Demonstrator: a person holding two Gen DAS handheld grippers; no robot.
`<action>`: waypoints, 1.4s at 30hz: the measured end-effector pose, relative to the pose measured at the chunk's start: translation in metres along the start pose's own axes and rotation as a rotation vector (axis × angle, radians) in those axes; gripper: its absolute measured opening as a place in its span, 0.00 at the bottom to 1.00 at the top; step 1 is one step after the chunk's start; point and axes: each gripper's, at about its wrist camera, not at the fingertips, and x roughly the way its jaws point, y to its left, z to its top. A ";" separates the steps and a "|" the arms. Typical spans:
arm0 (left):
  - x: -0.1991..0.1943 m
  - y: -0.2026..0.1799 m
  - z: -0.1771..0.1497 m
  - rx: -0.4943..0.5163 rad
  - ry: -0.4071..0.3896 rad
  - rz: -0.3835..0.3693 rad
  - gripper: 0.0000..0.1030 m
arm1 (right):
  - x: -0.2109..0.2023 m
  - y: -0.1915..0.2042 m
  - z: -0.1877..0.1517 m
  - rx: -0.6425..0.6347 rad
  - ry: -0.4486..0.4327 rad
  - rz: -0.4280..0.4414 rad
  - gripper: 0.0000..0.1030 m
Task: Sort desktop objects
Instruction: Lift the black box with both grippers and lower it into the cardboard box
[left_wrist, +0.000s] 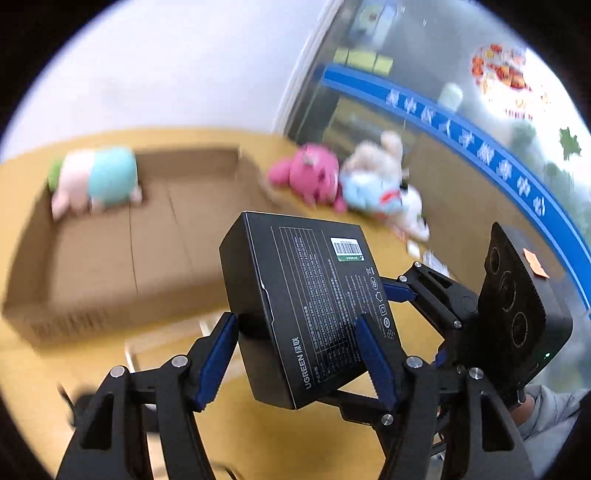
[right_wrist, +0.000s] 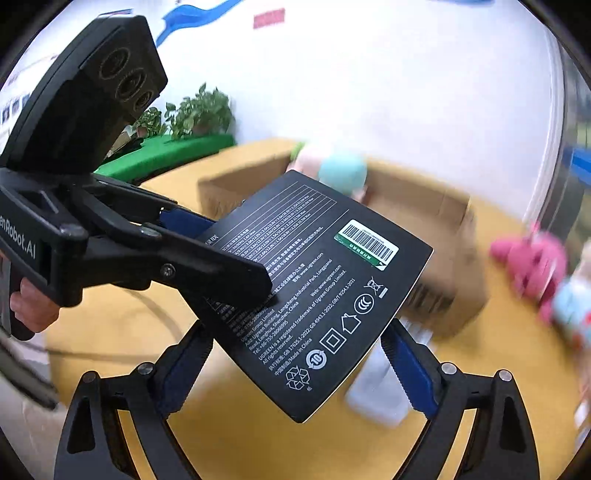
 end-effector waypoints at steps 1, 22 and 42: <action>-0.001 0.003 0.013 0.005 -0.026 0.002 0.63 | 0.001 -0.007 0.015 -0.014 -0.023 -0.008 0.90; 0.119 0.152 0.228 -0.071 -0.024 0.147 0.63 | 0.193 -0.178 0.236 -0.149 0.009 0.074 0.90; 0.222 0.192 0.200 -0.162 0.246 0.298 0.59 | 0.359 -0.228 0.169 0.037 0.368 0.111 0.90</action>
